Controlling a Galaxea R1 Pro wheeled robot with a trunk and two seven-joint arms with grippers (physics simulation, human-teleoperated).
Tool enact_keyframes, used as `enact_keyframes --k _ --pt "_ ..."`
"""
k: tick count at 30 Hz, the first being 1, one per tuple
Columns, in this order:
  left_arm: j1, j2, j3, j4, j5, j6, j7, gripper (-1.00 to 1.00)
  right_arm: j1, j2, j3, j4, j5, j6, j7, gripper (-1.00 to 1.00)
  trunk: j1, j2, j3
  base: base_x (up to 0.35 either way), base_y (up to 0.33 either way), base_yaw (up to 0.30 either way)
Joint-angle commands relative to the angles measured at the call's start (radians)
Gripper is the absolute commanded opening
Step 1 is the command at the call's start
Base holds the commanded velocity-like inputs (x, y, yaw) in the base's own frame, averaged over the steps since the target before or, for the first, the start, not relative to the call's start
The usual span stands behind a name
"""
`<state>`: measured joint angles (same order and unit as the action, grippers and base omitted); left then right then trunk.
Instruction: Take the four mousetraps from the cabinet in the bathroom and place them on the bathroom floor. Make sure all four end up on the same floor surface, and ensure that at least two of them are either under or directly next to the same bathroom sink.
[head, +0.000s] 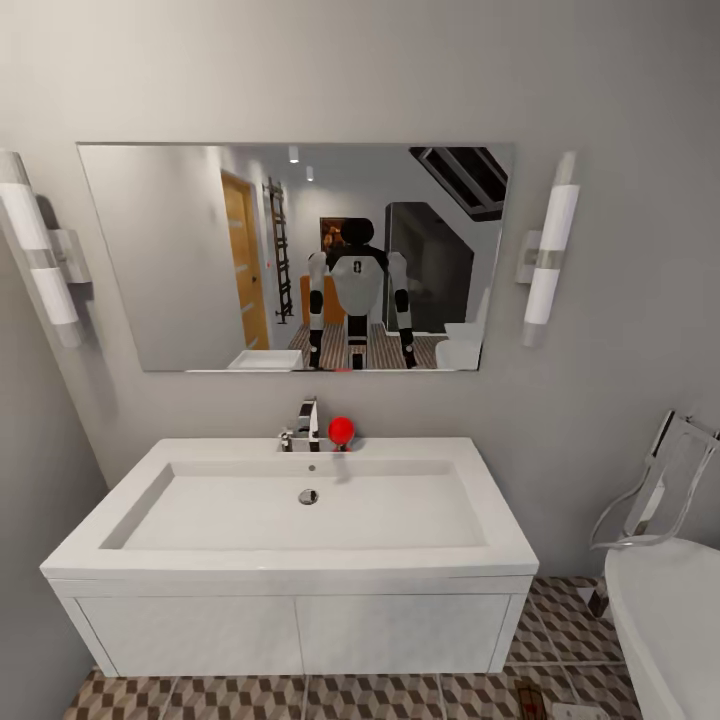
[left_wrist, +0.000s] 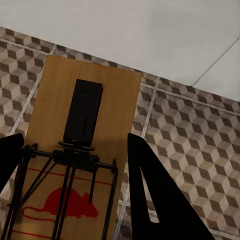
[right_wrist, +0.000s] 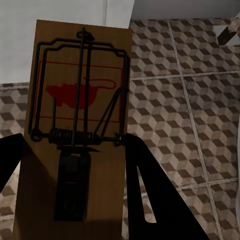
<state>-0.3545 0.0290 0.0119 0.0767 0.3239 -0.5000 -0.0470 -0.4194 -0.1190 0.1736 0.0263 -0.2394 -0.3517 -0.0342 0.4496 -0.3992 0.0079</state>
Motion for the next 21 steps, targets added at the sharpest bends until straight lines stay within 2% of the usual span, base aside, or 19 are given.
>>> enact_keyframes --k 1,18,21 --pt "-0.001 0.000 0.000 0.004 0.003 -0.006 -0.007 -1.00 -0.001 0.000 0.009 0.003 -0.011 -0.005 0.002 -1.00 0.000 -0.001 0.000 0.000 0.000 0.000" --pt "-0.001 0.000 0.000 0.004 0.003 -0.006 -0.007 -1.00 -0.001 0.000 0.009 0.003 -0.011 -0.004 0.002 -1.00 0.000 -0.001 0.000 0.000 -0.001 0.000" --pt "-0.001 0.000 0.000 0.004 0.003 -0.006 -0.007 -1.00 -0.001 0.001 0.009 0.003 -0.011 -0.004 0.002 -1.00 0.000 -0.001 0.000 0.000 -0.129 0.000"
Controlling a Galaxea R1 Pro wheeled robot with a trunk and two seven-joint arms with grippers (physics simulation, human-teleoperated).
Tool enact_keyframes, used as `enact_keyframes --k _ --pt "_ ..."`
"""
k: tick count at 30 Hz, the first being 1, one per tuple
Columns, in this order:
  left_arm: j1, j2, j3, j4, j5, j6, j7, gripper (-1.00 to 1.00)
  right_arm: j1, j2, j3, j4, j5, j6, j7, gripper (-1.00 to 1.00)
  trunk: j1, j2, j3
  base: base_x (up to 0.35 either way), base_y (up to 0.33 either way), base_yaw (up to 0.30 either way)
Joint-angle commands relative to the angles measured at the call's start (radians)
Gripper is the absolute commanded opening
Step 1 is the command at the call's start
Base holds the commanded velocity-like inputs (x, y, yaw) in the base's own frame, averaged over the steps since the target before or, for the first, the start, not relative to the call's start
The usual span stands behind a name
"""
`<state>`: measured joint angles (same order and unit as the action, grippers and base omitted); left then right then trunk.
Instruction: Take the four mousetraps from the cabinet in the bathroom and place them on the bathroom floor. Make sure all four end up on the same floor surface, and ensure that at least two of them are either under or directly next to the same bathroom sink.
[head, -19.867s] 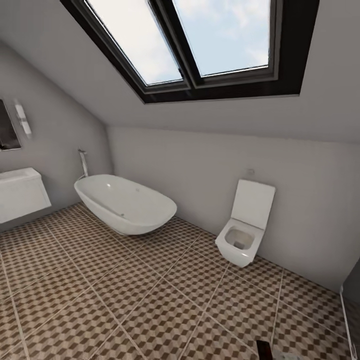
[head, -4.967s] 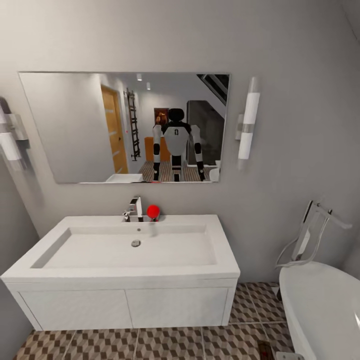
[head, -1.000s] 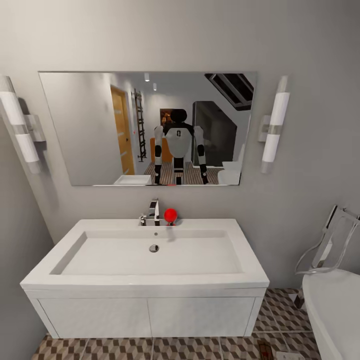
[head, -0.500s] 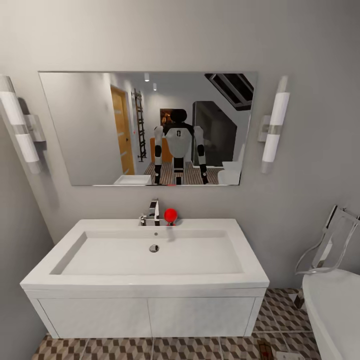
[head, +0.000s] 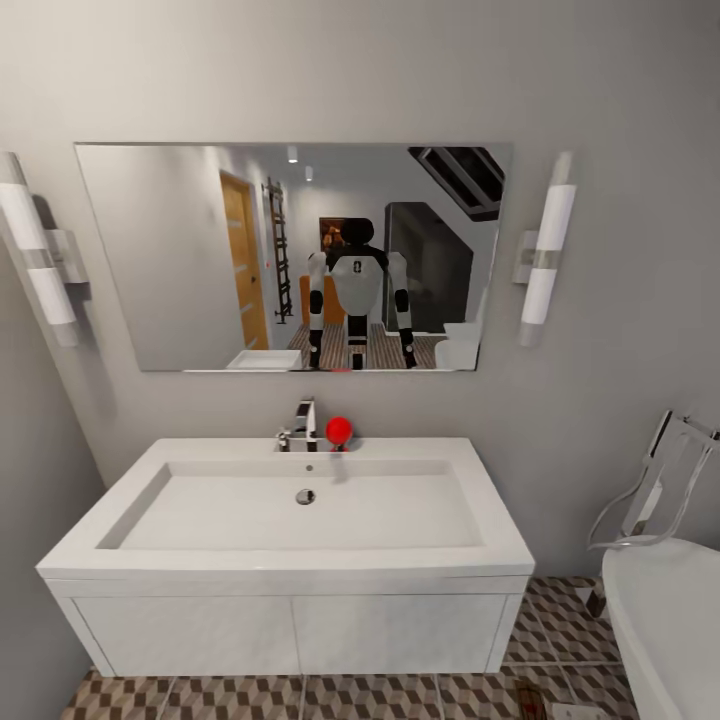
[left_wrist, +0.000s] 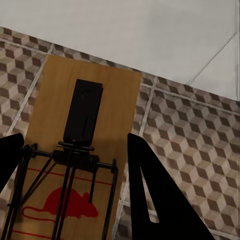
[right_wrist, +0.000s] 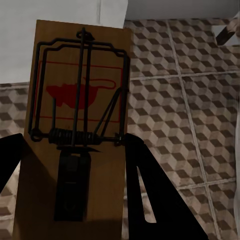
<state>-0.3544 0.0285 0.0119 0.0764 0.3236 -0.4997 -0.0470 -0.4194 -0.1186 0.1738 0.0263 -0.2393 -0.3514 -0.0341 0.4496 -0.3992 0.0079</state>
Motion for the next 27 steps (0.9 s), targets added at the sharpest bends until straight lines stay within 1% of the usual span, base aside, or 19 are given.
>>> enact_keyframes --k 1,7,27 --pt "-0.001 0.000 0.000 0.005 0.003 -0.007 -0.007 -1.00 -0.001 0.000 0.009 0.003 -0.011 -0.005 0.002 -1.00 0.000 -0.001 0.000 0.000 -0.164 0.000" --pt "-0.001 0.002 0.000 0.004 0.003 -0.007 -0.007 -1.00 -0.001 0.000 0.009 0.003 -0.011 -0.005 0.002 -1.00 0.000 -0.001 0.000 0.000 -0.050 0.000" --pt "-0.001 -0.001 0.001 0.003 0.005 -0.004 -0.014 -1.00 -0.001 0.000 0.008 0.003 -0.008 -0.005 0.006 -1.00 0.000 -0.001 0.000 0.000 -0.001 0.000"
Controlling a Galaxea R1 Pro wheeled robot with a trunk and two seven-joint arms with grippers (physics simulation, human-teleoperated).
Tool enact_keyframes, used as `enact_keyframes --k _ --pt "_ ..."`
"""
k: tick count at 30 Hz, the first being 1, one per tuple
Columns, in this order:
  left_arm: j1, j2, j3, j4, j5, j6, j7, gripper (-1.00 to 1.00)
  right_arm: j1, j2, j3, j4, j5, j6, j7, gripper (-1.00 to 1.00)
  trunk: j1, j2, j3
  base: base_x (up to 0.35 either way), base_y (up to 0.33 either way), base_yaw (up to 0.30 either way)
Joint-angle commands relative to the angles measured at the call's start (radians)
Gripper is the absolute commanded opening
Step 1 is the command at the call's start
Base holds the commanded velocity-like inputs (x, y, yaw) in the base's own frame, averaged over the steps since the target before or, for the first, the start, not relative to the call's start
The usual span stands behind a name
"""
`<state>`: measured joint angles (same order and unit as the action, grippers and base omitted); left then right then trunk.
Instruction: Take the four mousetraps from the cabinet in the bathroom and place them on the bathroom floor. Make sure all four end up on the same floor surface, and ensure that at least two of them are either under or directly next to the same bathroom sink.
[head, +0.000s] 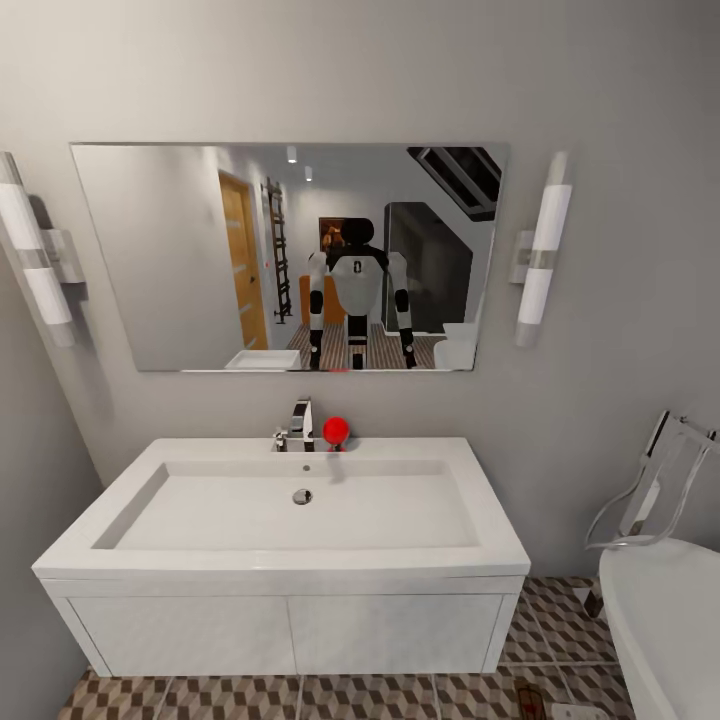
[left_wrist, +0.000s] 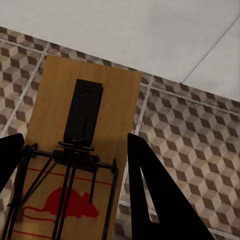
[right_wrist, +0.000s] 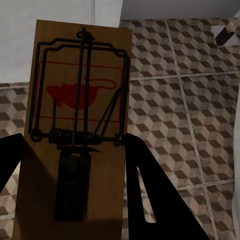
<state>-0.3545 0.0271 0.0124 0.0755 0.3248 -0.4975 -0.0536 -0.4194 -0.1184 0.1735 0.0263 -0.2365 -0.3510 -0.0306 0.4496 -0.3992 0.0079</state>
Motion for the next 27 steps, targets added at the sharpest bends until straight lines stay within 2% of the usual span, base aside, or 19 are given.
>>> enact_keyframes --k 1,11,13,15,18,20,21,23,27 --pt "-0.001 0.000 0.001 0.004 0.004 -0.005 -0.008 -1.00 -0.001 0.000 0.009 0.003 -0.011 -0.005 0.003 -1.00 0.000 -0.001 0.000 0.000 0.000 0.000" --pt "-0.001 -0.008 0.001 0.005 0.004 -0.002 -0.008 -1.00 -0.001 0.003 0.009 0.002 -0.007 -0.004 0.011 -1.00 0.000 -0.001 0.000 0.000 0.000 0.000" --pt "-0.001 -0.012 0.000 0.005 0.003 -0.002 -0.010 -1.00 -0.001 0.004 0.009 0.002 0.003 -0.004 0.014 -1.00 0.000 -0.001 0.000 0.000 0.000 0.000" --pt "-0.001 -0.027 0.000 0.004 0.002 -0.002 -0.011 -1.00 -0.001 0.004 0.009 0.001 0.027 -0.003 0.027 -1.00 0.000 -0.001 0.000 0.000 0.000 0.000" --pt "-0.001 -0.043 0.000 0.004 0.002 -0.003 -0.012 -1.00 -0.001 0.004 0.009 0.001 0.070 -0.003 0.125 -1.00 0.000 -0.001 0.000 0.000 0.000 0.000" --pt "-0.001 -0.050 -0.003 0.004 0.003 -0.003 -0.012 -1.00 -0.001 0.003 0.009 0.002 0.084 -0.005 0.201 -1.00 0.000 -0.001 0.000 0.000 0.000 0.000" --pt "-0.001 -0.052 -0.004 0.004 0.003 -0.003 -0.012 -1.00 -0.001 0.001 0.008 0.002 0.086 -0.005 0.218 -1.00 0.000 -0.001 0.000 0.000 0.000 0.000" --pt "-0.001 -0.054 -0.007 0.004 0.003 -0.003 -0.012 -1.00 -0.001 -0.001 0.005 0.002 0.087 -0.007 0.215 -1.00 0.000 -0.001 0.000 0.000 0.000 0.000" --pt "-0.003 -0.050 -0.009 0.000 0.001 -0.002 -0.011 -1.00 -0.001 -0.002 0.008 0.001 0.096 -0.005 0.144 -1.00 0.000 -0.001 0.000 0.000 0.000 0.000"
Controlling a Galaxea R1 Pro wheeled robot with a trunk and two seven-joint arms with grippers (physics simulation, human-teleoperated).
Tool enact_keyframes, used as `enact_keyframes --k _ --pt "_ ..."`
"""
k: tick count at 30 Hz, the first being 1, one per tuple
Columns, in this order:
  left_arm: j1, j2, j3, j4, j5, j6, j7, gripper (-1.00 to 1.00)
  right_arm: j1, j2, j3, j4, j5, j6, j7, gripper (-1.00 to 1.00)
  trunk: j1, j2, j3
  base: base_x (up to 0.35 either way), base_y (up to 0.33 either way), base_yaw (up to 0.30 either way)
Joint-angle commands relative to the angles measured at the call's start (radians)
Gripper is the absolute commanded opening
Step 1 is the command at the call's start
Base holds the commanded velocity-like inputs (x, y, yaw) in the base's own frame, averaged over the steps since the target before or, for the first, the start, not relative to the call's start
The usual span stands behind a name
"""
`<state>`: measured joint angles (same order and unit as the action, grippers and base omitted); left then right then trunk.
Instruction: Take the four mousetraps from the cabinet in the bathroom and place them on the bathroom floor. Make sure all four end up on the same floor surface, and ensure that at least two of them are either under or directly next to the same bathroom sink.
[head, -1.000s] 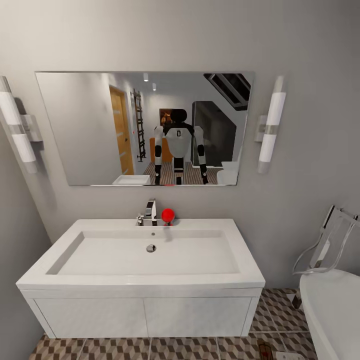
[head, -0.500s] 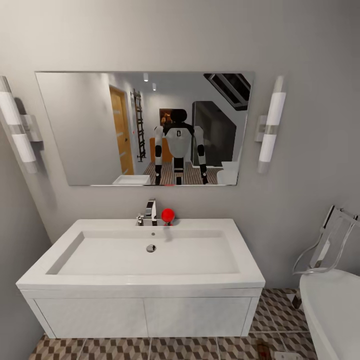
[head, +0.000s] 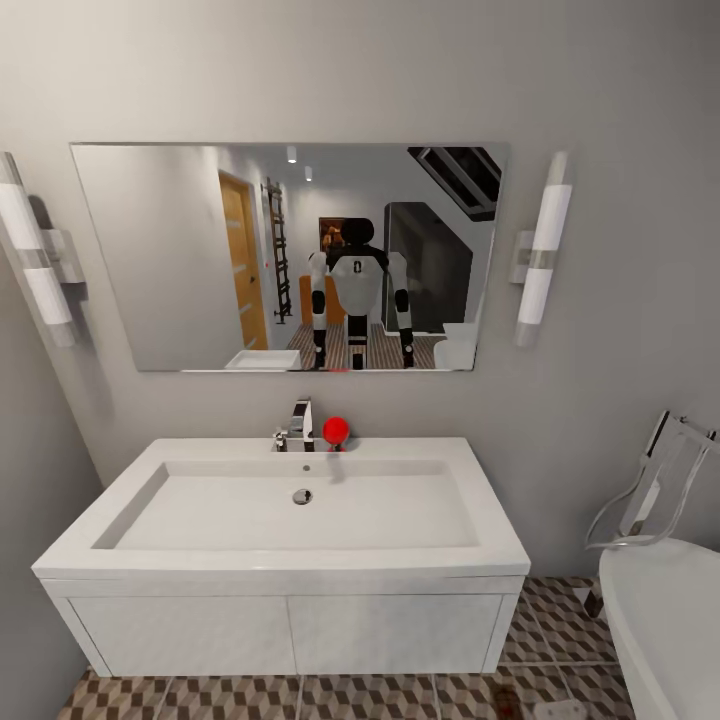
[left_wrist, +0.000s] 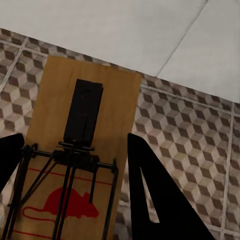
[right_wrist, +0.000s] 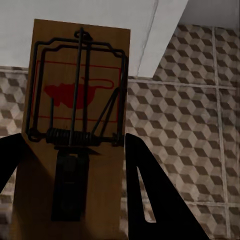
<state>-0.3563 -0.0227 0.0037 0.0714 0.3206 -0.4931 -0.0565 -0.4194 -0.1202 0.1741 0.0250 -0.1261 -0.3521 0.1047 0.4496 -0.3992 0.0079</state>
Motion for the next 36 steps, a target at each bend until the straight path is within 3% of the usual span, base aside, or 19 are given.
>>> enact_keyframes --k 1,4,7,9,14,23,36 --pt "-0.002 0.001 -0.001 -0.001 0.005 -0.003 -0.007 -1.00 -0.001 0.000 0.008 0.003 -0.012 -0.004 -0.001 -1.00 0.000 -0.001 0.000 0.000 0.000 0.000" --pt "-0.004 -0.001 -0.001 -0.023 0.004 0.059 -0.002 -1.00 -0.001 0.000 0.008 0.002 -0.010 -0.003 -0.013 -1.00 0.000 -0.001 0.000 0.000 0.000 0.000" --pt "-0.004 -0.003 0.000 -0.066 0.005 0.187 0.012 -1.00 -0.001 0.002 0.008 0.001 -0.009 -0.002 -0.013 -1.00 0.000 -0.001 0.000 0.000 0.000 0.000" --pt "-0.004 -0.004 0.001 -0.082 0.005 0.217 0.024 -1.00 -0.001 0.003 0.007 0.001 -0.009 -0.003 -0.011 -1.00 0.000 -0.001 0.000 0.000 0.000 0.000" --pt "-0.004 0.001 0.006 -0.092 0.007 0.226 0.059 -1.00 -0.001 0.004 0.005 0.002 -0.011 -0.005 -0.010 -1.00 0.000 -0.001 0.000 0.000 0.000 0.000" --pt "-0.004 0.004 0.010 -0.093 0.015 0.225 0.065 -1.00 -0.001 0.004 0.004 0.004 -0.019 -0.005 -0.020 -1.00 0.000 -0.001 0.000 0.000 0.000 0.000" --pt "-0.004 -0.005 0.010 -0.092 0.015 0.221 0.068 -1.00 -0.001 0.004 0.004 0.004 -0.018 -0.006 -0.020 -1.00 0.050 -0.092 -0.041 0.000 0.000 0.000"
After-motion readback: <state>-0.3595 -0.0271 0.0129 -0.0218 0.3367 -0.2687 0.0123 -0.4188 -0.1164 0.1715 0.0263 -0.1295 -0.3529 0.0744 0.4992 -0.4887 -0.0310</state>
